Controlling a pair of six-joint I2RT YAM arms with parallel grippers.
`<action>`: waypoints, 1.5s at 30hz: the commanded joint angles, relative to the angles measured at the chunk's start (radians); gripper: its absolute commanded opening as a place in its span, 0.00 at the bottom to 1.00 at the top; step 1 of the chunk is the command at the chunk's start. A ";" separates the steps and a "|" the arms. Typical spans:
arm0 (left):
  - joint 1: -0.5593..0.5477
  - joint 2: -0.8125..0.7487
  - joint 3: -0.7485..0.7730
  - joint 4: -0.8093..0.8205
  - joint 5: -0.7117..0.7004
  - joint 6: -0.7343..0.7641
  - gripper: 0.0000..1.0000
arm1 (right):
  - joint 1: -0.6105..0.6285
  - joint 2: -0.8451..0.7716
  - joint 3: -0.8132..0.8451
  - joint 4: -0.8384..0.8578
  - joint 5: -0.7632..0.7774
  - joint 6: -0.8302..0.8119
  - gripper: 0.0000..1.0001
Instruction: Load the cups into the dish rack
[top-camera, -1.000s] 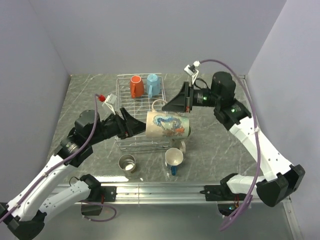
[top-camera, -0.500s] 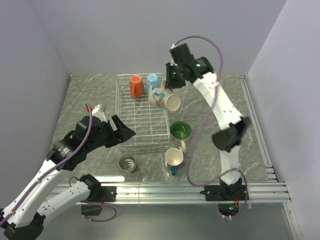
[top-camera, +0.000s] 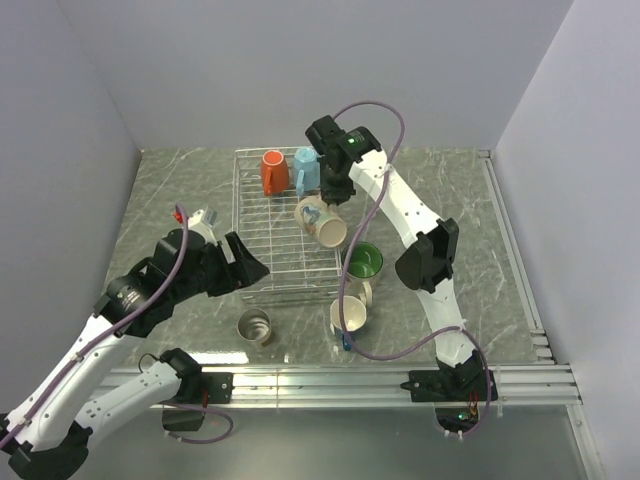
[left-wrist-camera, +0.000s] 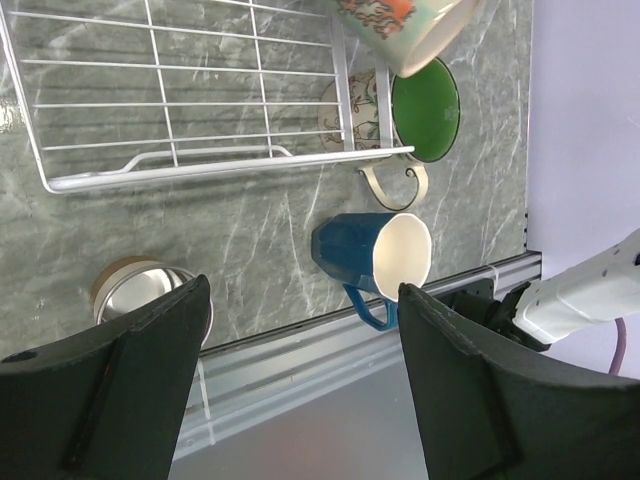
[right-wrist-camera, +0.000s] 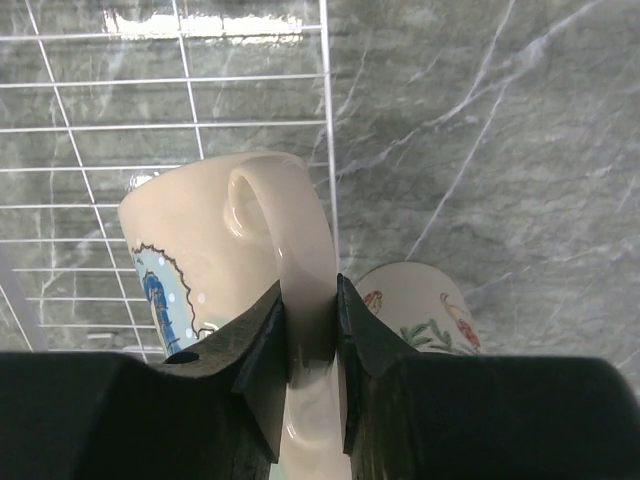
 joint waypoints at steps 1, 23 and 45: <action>0.003 -0.021 0.017 0.001 0.013 0.030 0.81 | 0.005 -0.014 0.069 -0.047 0.024 0.058 0.00; 0.002 0.413 0.131 0.084 -0.051 0.182 0.69 | 0.000 -0.254 -0.252 -0.089 -0.260 0.131 0.00; 0.003 0.654 0.460 0.139 -0.212 0.228 0.70 | -0.068 -0.436 -0.521 -0.090 -0.270 0.068 0.00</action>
